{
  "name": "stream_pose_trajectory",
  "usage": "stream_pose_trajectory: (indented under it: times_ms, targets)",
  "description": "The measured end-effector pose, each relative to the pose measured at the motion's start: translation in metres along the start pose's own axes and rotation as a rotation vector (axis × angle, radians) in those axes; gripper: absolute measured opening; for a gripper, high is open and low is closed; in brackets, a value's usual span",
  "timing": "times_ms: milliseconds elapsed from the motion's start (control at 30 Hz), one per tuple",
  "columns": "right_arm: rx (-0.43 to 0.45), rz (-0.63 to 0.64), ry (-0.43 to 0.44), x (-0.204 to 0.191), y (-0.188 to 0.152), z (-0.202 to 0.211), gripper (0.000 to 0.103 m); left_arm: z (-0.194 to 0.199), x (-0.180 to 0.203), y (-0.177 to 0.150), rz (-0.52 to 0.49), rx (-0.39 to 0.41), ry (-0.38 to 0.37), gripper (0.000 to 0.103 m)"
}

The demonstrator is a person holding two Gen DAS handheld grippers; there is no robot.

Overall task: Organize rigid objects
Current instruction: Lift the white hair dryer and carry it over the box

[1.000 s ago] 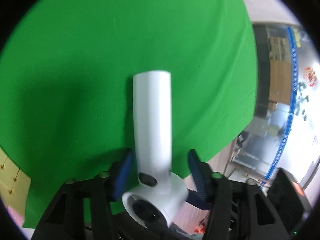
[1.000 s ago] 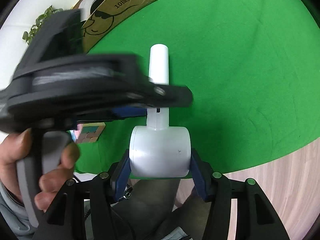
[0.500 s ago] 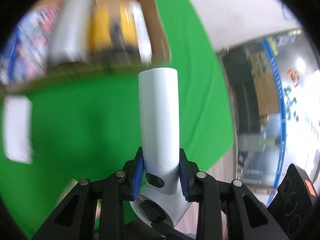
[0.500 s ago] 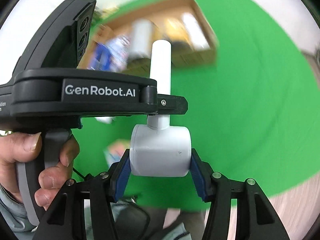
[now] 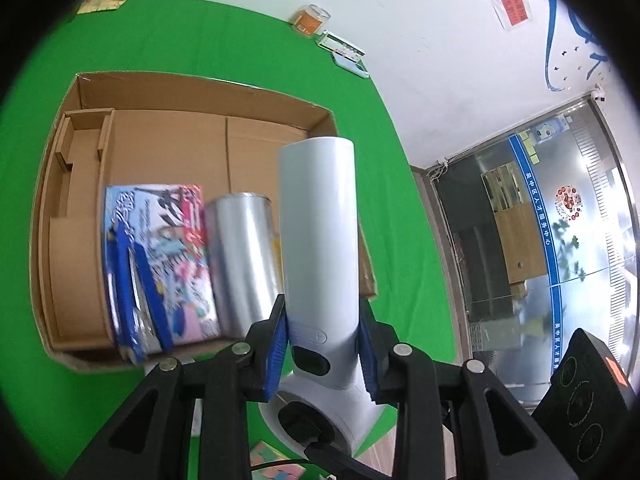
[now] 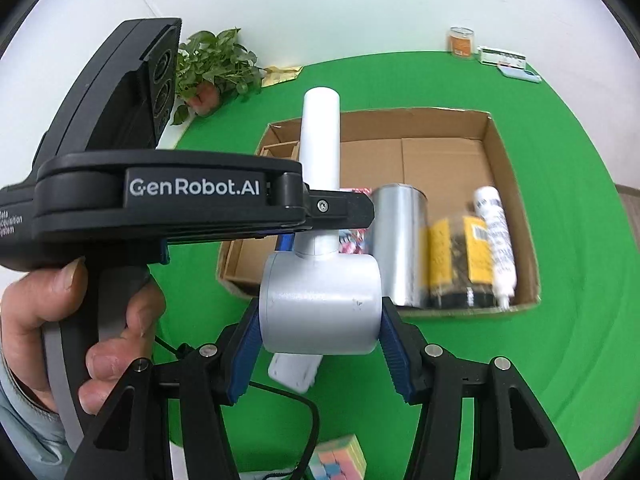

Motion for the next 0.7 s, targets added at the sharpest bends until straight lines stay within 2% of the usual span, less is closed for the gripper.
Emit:
stream_pose_trajectory:
  times_ms: [233, 400, 700]
  targets:
    - [-0.102, -0.028, -0.019, -0.010, 0.022, -0.061, 0.053, -0.019, -0.060, 0.008, 0.066, -0.078, -0.027, 0.030]
    - [-0.162, -0.069, -0.036, -0.005, 0.020, -0.101, 0.053, -0.044, -0.085, 0.008, 0.085, -0.146, -0.036, 0.030]
    - [-0.197, -0.090, -0.077, 0.012, 0.014, -0.152, 0.053, -0.083, -0.118, 0.004, 0.148, -0.229, -0.054, 0.030]
Point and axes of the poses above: each gripper's, at about its wrist camera, not at the fingertips, and z roughly against the way its jaws point, x to its right, y to its top, the point moved 3 cm from there along -z, roughly the way its jaws point, and after that the axes turned 14 degrees about -z, right-handed, at the moved point
